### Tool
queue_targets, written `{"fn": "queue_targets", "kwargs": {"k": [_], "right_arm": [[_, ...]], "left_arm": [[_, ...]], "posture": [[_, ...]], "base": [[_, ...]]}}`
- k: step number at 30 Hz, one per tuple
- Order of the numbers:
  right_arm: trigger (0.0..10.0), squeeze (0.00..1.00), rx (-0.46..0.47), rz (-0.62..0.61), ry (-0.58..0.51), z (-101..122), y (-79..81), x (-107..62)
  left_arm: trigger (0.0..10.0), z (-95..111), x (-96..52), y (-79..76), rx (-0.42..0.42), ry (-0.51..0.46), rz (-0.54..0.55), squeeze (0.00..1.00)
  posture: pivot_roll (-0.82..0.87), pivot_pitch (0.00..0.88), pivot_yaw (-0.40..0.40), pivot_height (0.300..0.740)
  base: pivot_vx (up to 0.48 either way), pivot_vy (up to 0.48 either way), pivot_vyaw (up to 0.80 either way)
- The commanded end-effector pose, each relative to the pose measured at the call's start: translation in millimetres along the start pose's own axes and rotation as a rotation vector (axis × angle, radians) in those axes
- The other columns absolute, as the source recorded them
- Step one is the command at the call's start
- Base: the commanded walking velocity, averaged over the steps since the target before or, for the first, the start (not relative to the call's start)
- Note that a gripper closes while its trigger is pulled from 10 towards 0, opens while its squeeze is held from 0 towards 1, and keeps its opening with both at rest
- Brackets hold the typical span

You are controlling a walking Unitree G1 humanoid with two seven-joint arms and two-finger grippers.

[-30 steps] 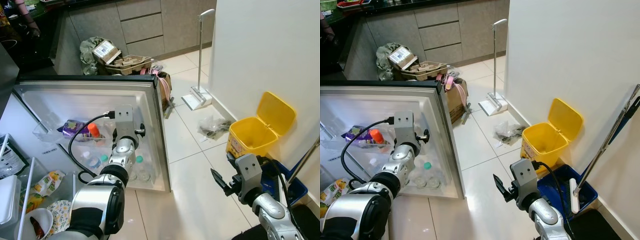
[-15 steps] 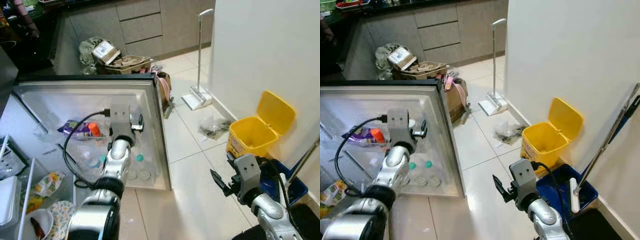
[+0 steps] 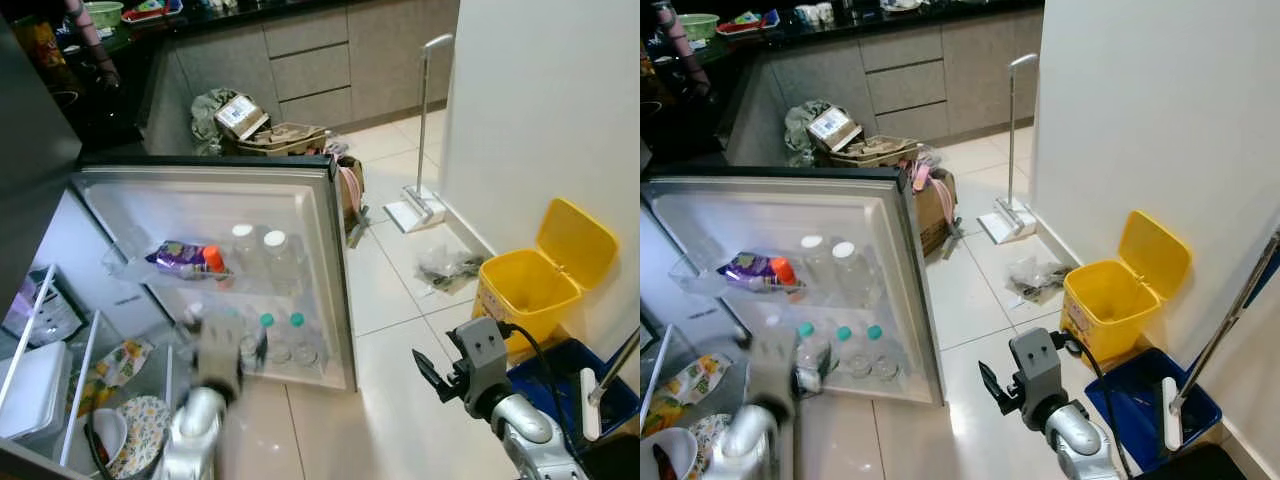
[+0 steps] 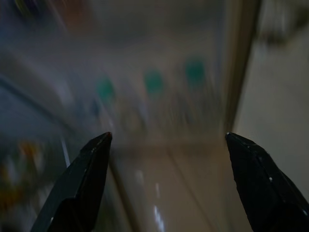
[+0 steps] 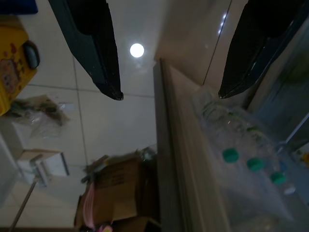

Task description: Restocking fridge

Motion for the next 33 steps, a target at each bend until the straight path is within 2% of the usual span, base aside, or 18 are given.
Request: {"fn": "queue_targets", "kwargs": {"k": [1, 2, 3, 4, 7, 8, 10, 13, 17, 19, 20, 22, 23, 27, 28, 30, 32, 33], "right_arm": [[10.0, 0.0, -0.003, -0.003, 0.02, -6.5, 3.4, -1.0], [10.0, 0.0, 0.006, -0.008, 0.039, -13.8, 10.5, -0.7], [10.0, 0.0, 0.011, -0.002, 0.043, -15.5, 14.3, -0.8], [10.0, 0.0, 0.011, -0.002, 0.043, -15.5, 14.3, -0.8], [10.0, 0.0, 0.013, 0.018, 0.044, -17.1, 22.4, -0.6], [10.0, 0.0, 0.013, 0.018, 0.044, -17.1, 22.4, -0.6], [10.0, 0.0, 0.009, 0.015, 0.05, -19.4, 24.6, 0.2], [10.0, 0.0, 0.001, -0.001, 0.064, -23.7, 25.0, 0.1], [10.0, 0.0, 0.011, -0.04, 0.102, -35.4, 24.4, -3.9], [10.0, 0.0, 0.02, -0.086, 0.203, -62.6, 24.6, -16.8], [10.0, 0.0, 0.02, -0.086, 0.203, -62.6, 24.6, -16.8], [10.0, 0.0, 0.011, -0.113, 0.342, -94.3, 26.5, -36.2], [10.0, 0.0, 0.011, -0.113, 0.342, -94.3, 26.5, -36.2], [10.0, 0.0, 0.005, -0.129, 0.539, -133.4, 30.1, -68.4], [10.0, 0.0, -0.005, -0.129, 0.575, -140.0, 30.6, -75.1], [10.0, 0.0, -0.005, -0.129, 0.575, -140.0, 30.6, -75.1], [10.0, 0.0, -0.022, -0.122, 0.622, -148.6, 32.1, -84.5], [10.0, 0.0, -0.022, -0.122, 0.622, -148.6, 32.1, -84.5]], "left_arm": [[10.0, 2.6, 1.6, 4.7, 0.034, -0.006, 0.002, 0.0], [10.0, -1.7, -1.7, -4.9, 0.049, 0.008, 0.021, 0.0], [10.0, 3.3, -1.8, -11.3, 0.061, -0.01, 0.018, 0.0], [10.0, 3.3, -1.8, -11.3, 0.061, -0.01, 0.018, 0.0], [10.0, 22.5, 4.0, -35.2, 0.108, -0.072, -0.063, 0.0], [10.0, 22.5, 4.0, -35.2, 0.108, -0.072, -0.063, 0.0], [10.0, 36.1, 10.9, -49.8, 0.14, -0.108, -0.135, 0.0], [10.0, 38.5, 15.4, -54.4, 0.166, -0.111, -0.17, 0.0], [10.0, 26.8, 15.4, -51.1, 0.176, -0.06, -0.181, 0.0], [10.0, 2.2, 7.3, -43.4, 0.137, 0.034, -0.172, 0.0], [10.0, 2.2, 7.3, -43.4, 0.137, 0.034, -0.172, 0.0], [10.0, -29.0, -5.4, -32.8, 0.084, 0.15, -0.14, 0.0], [10.0, -29.0, -5.4, -32.8, 0.084, 0.15, -0.14, 0.0], [10.0, -69.2, -23.0, -13.6, -0.012, 0.313, -0.053, 0.0], [10.0, -77.4, -26.9, -10.1, -0.009, 0.347, -0.039, 0.0], [10.0, -77.4, -26.9, -10.1, -0.009, 0.347, -0.039, 0.0], [10.0, -92.7, -35.6, -4.5, 0.04, 0.407, -0.024, 0.0], [10.0, -92.7, -35.6, -4.5, 0.04, 0.407, -0.024, 0.0]], "posture": [[-0.19, 0.06, 0.051, 0.74], [-0.18, 0.054, 0.04, 0.74], [-0.18, 0.054, 0.037, 0.74], [-0.18, 0.054, 0.037, 0.74], [-0.18, 0.052, 0.035, 0.74], [-0.18, 0.052, 0.035, 0.74], [-0.19, 0.042, 0.042, 0.74], [-0.19, 0.035, 0.046, 0.74], [-0.19, 0.025, 0.046, 0.74], [-0.17, 0.013, 0.042, 0.74], [-0.17, 0.013, 0.042, 0.74], [-0.17, 0.009, 0.038, 0.74], [-0.17, 0.009, 0.038, 0.74], [-0.15, 0.002, 0.03, 0.74], [-0.15, 0.0, 0.026, 0.74], [-0.15, 0.0, 0.026, 0.74], [-0.15, 0.001, 0.024, 0.74], [-0.15, 0.001, 0.024, 0.74]], "base": [[0.0, 0.0, 0.0], [0.0, 0.0, 0.0], [0.0, 0.0, 0.0], [0.0, 0.0, 0.0], [0.0, 0.0, 0.0], [0.0, 0.0, 0.0], [0.0, 0.0, 0.0], [0.0, 0.0, 0.0], [0.0, 0.0, 0.0], [0.0, 0.0, 0.0], [0.0, 0.0, 0.0], [0.0, 0.0, 0.0], [0.0, 0.0, 0.0], [0.0, 0.0, 0.0], [0.0, 0.0, 0.0], [0.0, 0.0, 0.0], [0.0, 0.0, 0.0], [0.0, 0.0, 0.0]]}}
Point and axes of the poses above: a point about 5 cm out from each wrist's last joint towards the gripper, its own x axis pointing out of the wrist towards the gripper, its own z axis along the axis of the wrist's last joint, y = z × x, the point moved 3 cm from there along x, pointing out of the wrist towards the gripper, and after that the axes turned 4 degrees about -x, right-handed, at the moved point
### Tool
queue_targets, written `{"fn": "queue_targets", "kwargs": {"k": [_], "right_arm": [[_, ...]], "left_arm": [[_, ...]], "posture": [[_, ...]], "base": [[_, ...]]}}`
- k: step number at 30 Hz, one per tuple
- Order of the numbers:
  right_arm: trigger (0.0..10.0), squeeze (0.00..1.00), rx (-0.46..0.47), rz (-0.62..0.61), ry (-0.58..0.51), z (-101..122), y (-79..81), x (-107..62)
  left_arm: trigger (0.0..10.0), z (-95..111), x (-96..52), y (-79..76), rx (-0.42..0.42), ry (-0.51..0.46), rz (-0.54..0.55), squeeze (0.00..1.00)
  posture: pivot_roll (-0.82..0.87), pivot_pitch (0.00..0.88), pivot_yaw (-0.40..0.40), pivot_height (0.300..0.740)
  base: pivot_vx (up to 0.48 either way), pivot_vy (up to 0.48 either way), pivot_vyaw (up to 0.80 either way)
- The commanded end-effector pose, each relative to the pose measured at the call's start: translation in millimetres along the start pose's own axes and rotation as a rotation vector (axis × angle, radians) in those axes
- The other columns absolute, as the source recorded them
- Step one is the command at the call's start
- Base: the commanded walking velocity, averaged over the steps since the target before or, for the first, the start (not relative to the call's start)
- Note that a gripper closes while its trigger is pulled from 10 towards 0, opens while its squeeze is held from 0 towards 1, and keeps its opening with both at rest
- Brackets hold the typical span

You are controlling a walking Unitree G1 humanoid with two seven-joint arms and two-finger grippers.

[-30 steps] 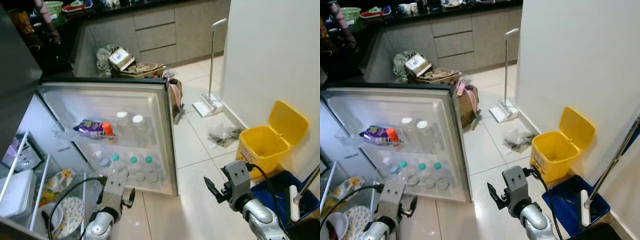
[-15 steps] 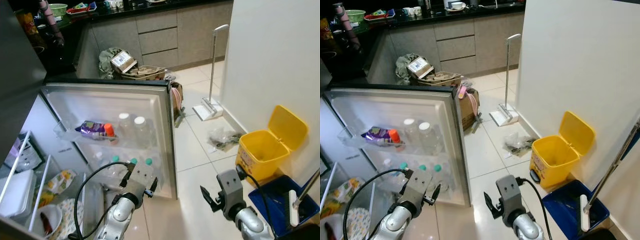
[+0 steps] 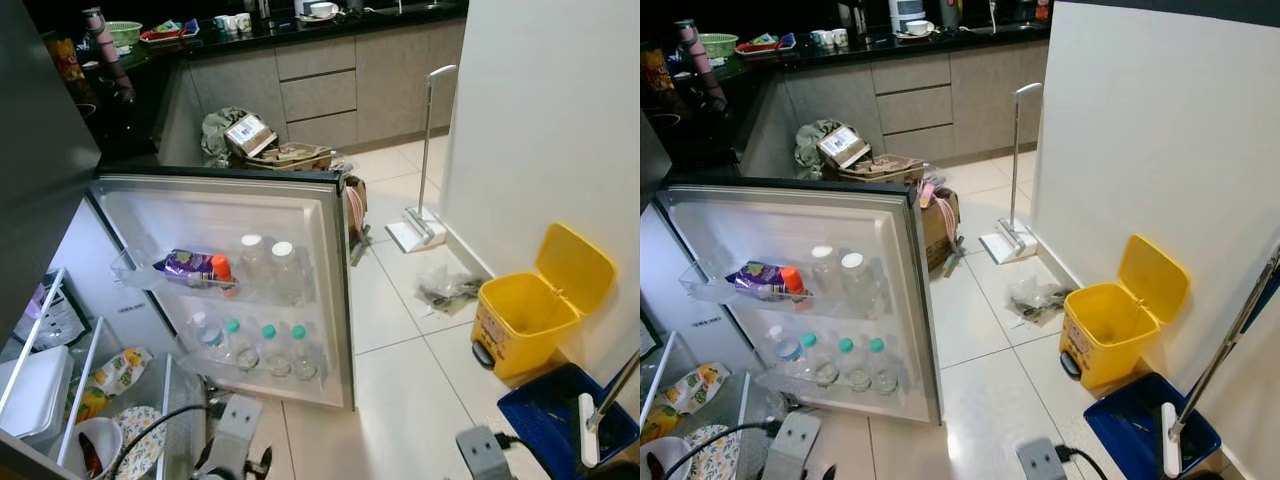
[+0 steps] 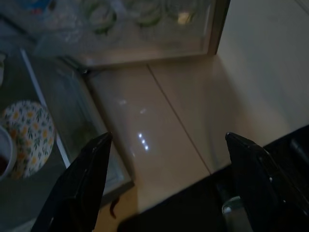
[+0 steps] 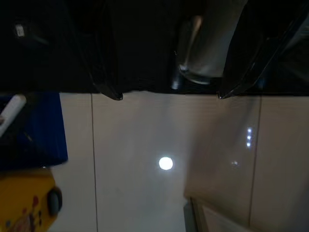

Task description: Restocking fridge

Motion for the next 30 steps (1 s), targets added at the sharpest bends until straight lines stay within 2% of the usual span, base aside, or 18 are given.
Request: {"fn": "queue_targets", "kwargs": {"k": [1, 3, 5, 7, 9, 20, 30], "right_arm": [[10.0, 0.0, -0.026, 0.01, 0.036, -8.8, 2.6, -1.9], [10.0, 0.0, -0.032, -0.003, 0.058, -15.4, 0.4, -3.8], [10.0, 0.0, -0.031, -0.015, 0.067, -18.0, -1.3, -4.6], [10.0, 0.0, -0.017, -0.044, 0.089, -24.2, -5.4, -6.7], [10.0, 0.0, -0.011, -0.053, 0.096, -25.9, -6.4, -7.3], [10.0, 0.0, -0.017, -0.036, 0.098, -29.3, 2.1, -8.6], [10.0, 0.0, -0.007, -0.029, 0.081, -23.5, 3.0, -5.9]], "left_arm": [[10.0, -17.8, -4.9, 10.9, 0.053, 0.06, 0.025, 0.0], [10.0, -33.2, -8.8, 12.0, 0.105, 0.117, 0.016, 0.0], [10.0, -40.4, -10.7, 12.3, 0.127, 0.146, 0.013, 0.0], [10.0, -56.3, -14.9, 15.3, 0.131, 0.218, 0.029, 0.0], [10.0, -60.4, -16.0, 16.4, 0.123, 0.238, 0.037, 0.0], [10.0, -57.5, -13.4, 19.8, 0.159, 0.224, 0.07, 0.0], [10.0, -59.0, -12.4, 14.9, 0.177, 0.223, 0.06, 0.0]], "posture": [[-0.15, 0.002, 0.024, 0.74], [-0.14, 0.0, 0.022, 0.74], [-0.14, 0.0, 0.022, 0.74], [-0.14, 0.0, 0.025, 0.74], [-0.14, 0.0, 0.025, 0.74], [-0.14, 0.0, 0.029, 0.74], [-0.14, 0.0, 0.03, 0.74]], "base": [[0.0, 0.0, 0.0], [0.0, 0.0, 0.0], [0.0, 0.0, 0.0], [0.0, 0.0, 0.0], [0.0, 0.0, 0.0], [0.0, 0.0, 0.0], [0.0, 0.0, 0.0]]}}
Point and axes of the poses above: a point about 5 cm out from each wrist's last joint towards the gripper, its own x axis pointing out of the wrist towards the gripper, its own z axis along the axis of the wrist's last joint, y = z × x, the point moved 3 cm from there along x, pointing out of the wrist towards the gripper, and after that the axes turned 4 degrees about -x, right-handed, at the moved point
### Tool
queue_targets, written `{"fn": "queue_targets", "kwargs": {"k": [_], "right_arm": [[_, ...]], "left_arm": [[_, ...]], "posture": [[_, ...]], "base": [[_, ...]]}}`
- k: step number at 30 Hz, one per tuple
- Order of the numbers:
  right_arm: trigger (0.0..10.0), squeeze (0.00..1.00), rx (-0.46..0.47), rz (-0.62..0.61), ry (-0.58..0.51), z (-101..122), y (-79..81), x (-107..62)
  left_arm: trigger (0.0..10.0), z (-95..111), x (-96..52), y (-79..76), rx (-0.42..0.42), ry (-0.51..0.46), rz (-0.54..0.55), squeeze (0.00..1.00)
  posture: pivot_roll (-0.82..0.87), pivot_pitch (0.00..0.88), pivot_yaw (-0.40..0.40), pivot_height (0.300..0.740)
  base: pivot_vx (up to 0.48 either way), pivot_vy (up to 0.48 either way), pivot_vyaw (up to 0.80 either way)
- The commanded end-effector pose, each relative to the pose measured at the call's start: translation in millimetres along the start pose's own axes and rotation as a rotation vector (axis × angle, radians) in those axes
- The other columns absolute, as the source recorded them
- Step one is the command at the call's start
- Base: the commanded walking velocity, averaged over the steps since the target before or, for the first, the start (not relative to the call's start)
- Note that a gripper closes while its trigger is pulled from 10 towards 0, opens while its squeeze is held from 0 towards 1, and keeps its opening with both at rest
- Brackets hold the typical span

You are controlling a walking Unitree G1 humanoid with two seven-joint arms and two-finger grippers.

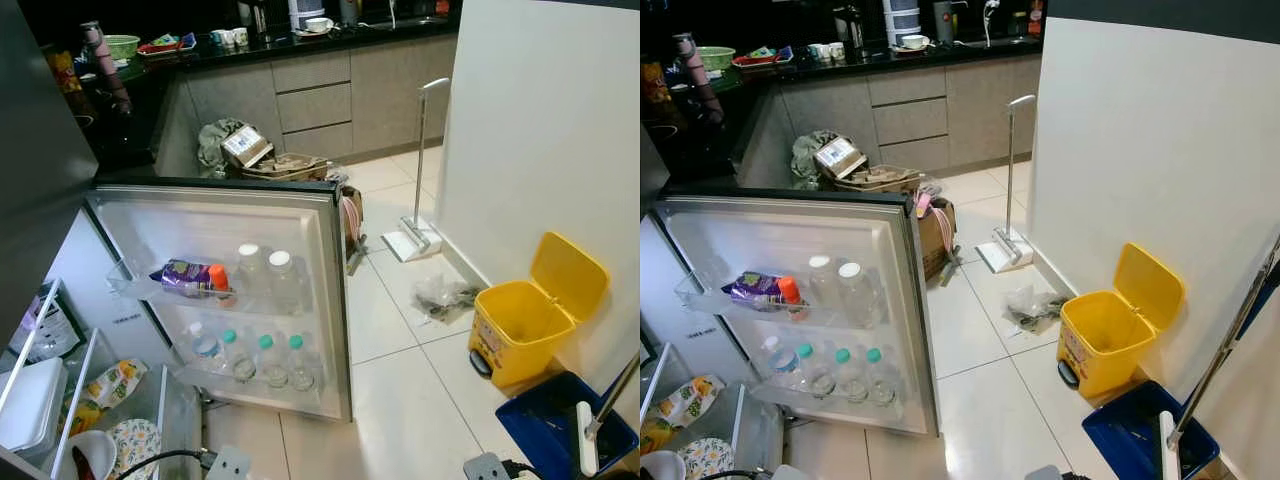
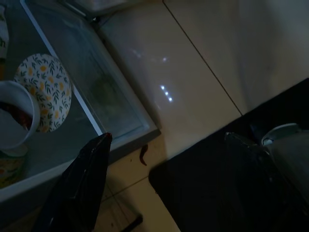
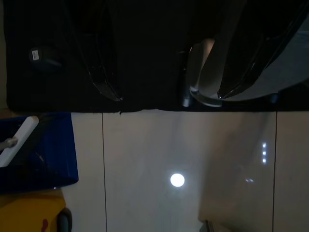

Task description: Restocking fridge

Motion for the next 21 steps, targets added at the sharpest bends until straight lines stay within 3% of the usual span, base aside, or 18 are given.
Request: {"fn": "queue_targets", "kwargs": {"k": [1, 21], "right_arm": [[10.0, 0.0, 0.007, 0.007, -0.003, 0.2, 2.3, 0.1], [10.0, 0.0, -0.003, 0.021, 0.004, -1.8, 4.0, -0.4]], "left_arm": [[10.0, -4.9, -1.0, 5.0, 0.028, 0.014, 0.012, 0.0], [10.0, -8.9, -1.3, -1.3, 0.042, 0.02, 0.006, 0.0]], "posture": [[-0.14, 0.0, 0.03, 0.74], [-0.14, 0.0, 0.025, 0.74]], "base": [[0.0, 0.0, 0.0], [0.0, 0.0, 0.0]]}}
Point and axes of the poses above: a point about 5 cm out from each wrist's last joint towards the gripper, its own x axis pointing out of the wrist towards the gripper, its own z axis along the axis of the wrist's last joint, y = z × x, the point moved 3 cm from there along x, pointing out of the wrist towards the gripper, and after that the axes turned 4 degrees about -x, right-handed, at the moved point
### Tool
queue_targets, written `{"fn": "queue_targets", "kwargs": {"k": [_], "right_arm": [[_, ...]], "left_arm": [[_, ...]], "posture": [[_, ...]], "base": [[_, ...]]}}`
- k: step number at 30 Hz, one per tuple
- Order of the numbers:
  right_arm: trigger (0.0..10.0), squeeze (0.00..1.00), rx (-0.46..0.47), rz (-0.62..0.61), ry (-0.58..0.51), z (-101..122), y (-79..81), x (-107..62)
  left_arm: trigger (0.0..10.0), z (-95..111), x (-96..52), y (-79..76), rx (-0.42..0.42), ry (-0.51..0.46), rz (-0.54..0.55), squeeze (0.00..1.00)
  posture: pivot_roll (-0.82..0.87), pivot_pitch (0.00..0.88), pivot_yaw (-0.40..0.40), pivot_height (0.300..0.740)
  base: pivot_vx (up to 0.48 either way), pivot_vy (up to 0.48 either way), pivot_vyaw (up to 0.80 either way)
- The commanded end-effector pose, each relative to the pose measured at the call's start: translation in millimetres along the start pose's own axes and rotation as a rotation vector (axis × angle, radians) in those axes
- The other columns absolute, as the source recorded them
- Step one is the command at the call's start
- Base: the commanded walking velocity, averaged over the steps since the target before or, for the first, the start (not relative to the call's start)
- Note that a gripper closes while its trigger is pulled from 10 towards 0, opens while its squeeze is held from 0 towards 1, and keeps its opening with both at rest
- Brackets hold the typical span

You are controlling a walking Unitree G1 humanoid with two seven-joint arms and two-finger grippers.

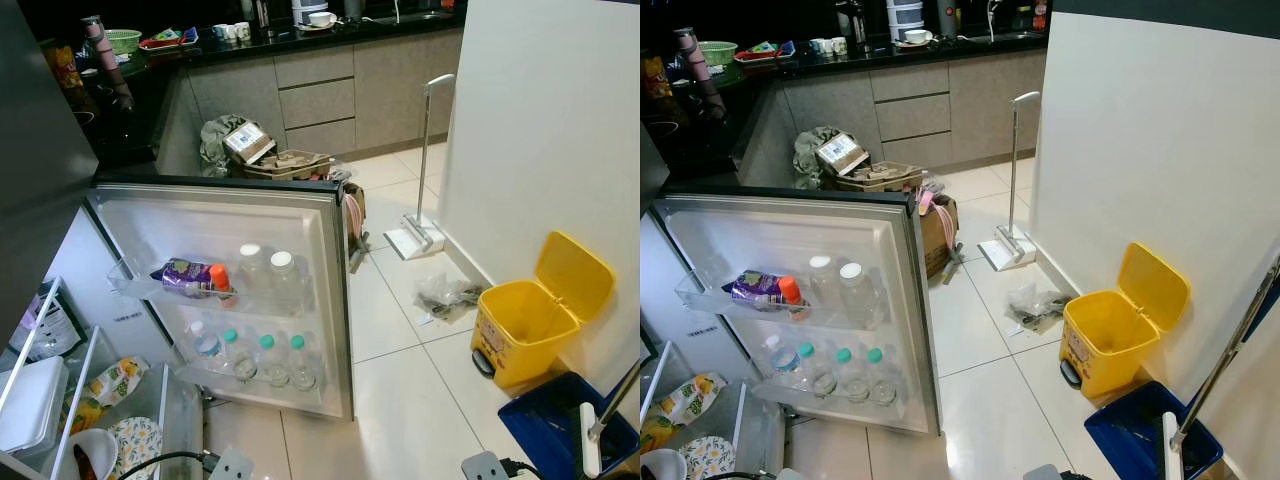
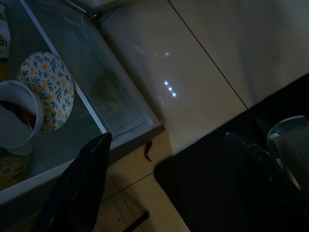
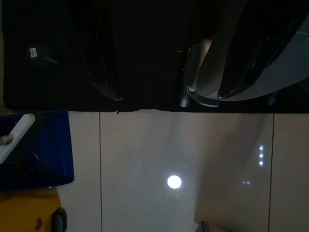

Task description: Restocking fridge

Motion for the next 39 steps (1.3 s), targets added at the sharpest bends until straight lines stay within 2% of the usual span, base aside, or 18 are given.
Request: {"fn": "queue_targets", "kwargs": {"k": [1, 15, 26, 39], "right_arm": [[10.0, 0.0, 0.001, 0.009, 0.001, -0.1, 2.2, 0.2], [10.0, 0.0, 0.004, 0.009, 0.013, -3.0, 2.3, -0.5], [10.0, 0.0, 0.004, 0.011, 0.024, -5.3, 2.6, -0.8], [10.0, 0.0, -0.004, 0.014, 0.028, -2.0, 4.0, 1.1]], "left_arm": [[10.0, -2.6, -0.5, -0.2, 0.017, 0.007, -0.001, 0.0], [10.0, -5.6, -1.3, -0.9, 0.001, 0.01, -0.008, 0.0], [10.0, -16.8, -3.3, 0.0, 0.021, 0.059, -0.001, 0.0], [10.0, -21.6, -4.6, 4.5, 0.019, 0.074, 0.015, 0.0]], "posture": [[-0.14, 0.0, 0.025, 0.74], [-0.14, 0.0, 0.025, 0.74], [-0.14, 0.0, 0.025, 0.74], [-0.15, 0.0, 0.023, 0.74]], "base": [[0.0, 0.0, 0.0], [0.0, 0.0, 0.0], [0.0, 0.0, 0.0], [0.0, -0.433, 0.0]]}}
Point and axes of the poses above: a point about 5 cm out from each wrist's last joint towards the gripper, its own x axis pointing out of the wrist towards the gripper, its own z axis along the axis of the wrist's last joint, y = z × x, the point moved 3 cm from there along x, pointing out of the wrist towards the gripper, and after that the axes turned 4 degrees about -x, right-handed, at the moved point
